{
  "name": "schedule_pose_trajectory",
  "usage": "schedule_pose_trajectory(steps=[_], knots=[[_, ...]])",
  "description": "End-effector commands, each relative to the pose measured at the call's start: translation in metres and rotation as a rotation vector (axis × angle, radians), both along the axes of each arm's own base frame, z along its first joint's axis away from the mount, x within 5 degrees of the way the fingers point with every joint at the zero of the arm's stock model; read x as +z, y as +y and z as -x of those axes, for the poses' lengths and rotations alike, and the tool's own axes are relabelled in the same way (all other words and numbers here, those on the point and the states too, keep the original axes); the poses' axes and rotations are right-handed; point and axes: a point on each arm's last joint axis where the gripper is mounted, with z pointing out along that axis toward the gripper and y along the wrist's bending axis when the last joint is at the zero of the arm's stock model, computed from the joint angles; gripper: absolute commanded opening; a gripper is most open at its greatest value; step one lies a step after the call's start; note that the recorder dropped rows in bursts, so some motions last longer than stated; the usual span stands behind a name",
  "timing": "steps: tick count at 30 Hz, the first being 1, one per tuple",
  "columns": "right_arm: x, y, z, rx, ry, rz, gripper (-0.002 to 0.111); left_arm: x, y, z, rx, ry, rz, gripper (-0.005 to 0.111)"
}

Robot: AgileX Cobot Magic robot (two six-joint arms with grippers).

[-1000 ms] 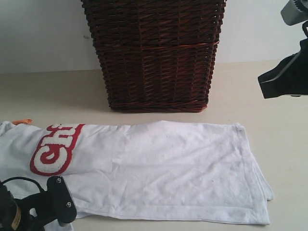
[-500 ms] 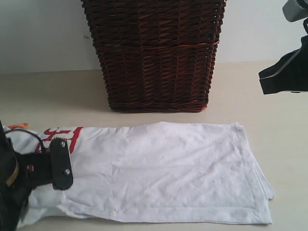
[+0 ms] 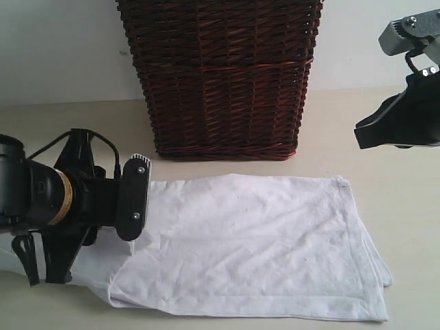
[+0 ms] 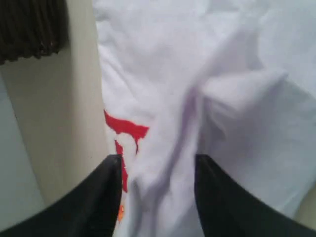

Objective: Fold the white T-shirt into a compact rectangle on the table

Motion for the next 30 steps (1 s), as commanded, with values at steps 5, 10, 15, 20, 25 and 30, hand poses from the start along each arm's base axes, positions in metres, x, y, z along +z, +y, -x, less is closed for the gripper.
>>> schedule_pose_trajectory(steps=[5,10,15,20,25,30], knots=[[-0.001,0.0,0.0,0.009,-0.009,0.009,0.0,-0.025,0.021,-0.026,0.221,0.01,0.032,0.034],[-0.001,0.0,0.0,0.012,-0.004,0.007,0.0,-0.018,0.037,-0.036,0.47,-0.009,0.183,0.039],[-0.001,0.0,0.0,0.012,-0.004,0.007,0.0,-0.009,0.031,-0.042,0.688,0.067,0.405,0.043],[-0.001,0.0,0.0,0.009,-0.001,-0.001,0.0,-0.021,0.013,-0.044,0.646,0.15,0.584,0.043],[0.0,0.0,0.0,0.008,-0.005,-0.001,0.0,-0.052,0.009,-0.053,0.607,0.192,0.571,0.043],[0.003,0.0,-0.002,0.004,-0.019,-0.001,0.0,-0.062,-0.002,-0.06,0.544,0.204,0.696,0.043]])
